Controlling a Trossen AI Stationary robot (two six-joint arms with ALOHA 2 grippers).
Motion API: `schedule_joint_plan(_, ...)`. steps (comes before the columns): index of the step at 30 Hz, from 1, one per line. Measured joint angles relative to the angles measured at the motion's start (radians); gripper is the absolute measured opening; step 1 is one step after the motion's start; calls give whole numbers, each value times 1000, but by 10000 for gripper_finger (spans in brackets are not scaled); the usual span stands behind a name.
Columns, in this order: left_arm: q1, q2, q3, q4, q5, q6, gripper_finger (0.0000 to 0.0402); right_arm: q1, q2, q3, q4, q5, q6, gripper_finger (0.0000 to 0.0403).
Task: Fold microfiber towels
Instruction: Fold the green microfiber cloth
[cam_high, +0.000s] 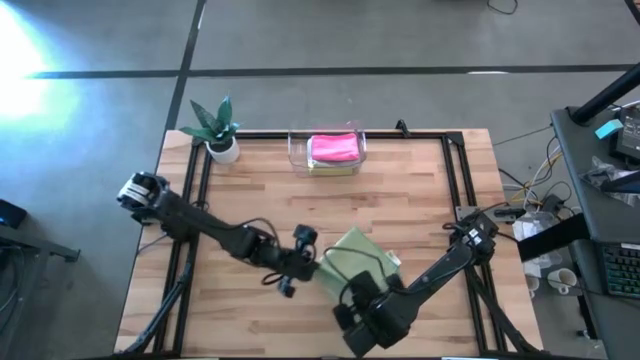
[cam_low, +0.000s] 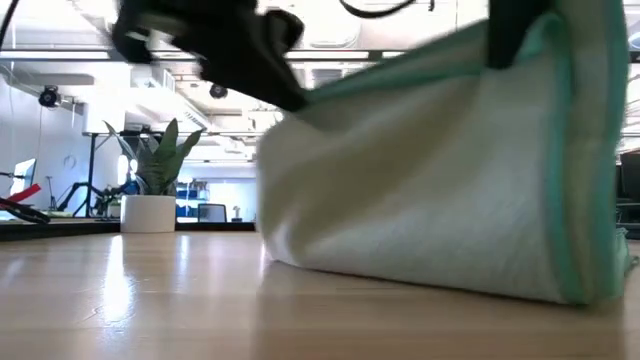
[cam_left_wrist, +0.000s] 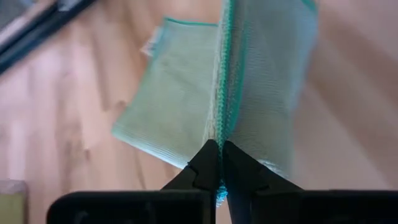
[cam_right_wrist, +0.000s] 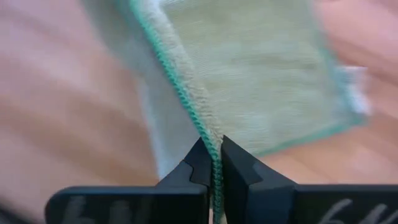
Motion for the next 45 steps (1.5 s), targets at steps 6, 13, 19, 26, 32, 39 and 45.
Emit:
schedule_joint_plan(6, 109, 98, 3, 160, -54, -7, 1, -23, 0, -31, -131, 6, 128, 9)
schedule_joint_plan(13, 192, 162, 4, 184, -65, -7, 1, -99, 6, -161, -129, -23, 108, 9)
schedule_joint_plan(19, 210, 195, 4, 311, -64, -6, 1, -122, 7, -244, -136, -102, 95, 9)
schedule_joint_plan(26, 214, 208, 3, 352, -70, 53, 2, -121, 6, -285, -132, -100, 87, 9)
schedule_joint_plan(32, 214, 209, 4, 371, -72, 133, 8, -122, 6, -319, -133, -99, 95, 9)
schedule_joint_plan(39, 219, 206, 4, 368, -97, 133, 74, -122, 6, -321, -140, -143, 58, 26)
schedule_joint_plan(45, 216, 203, 4, 368, -83, 131, 134, -130, 2, -321, -138, -112, 38, 76)
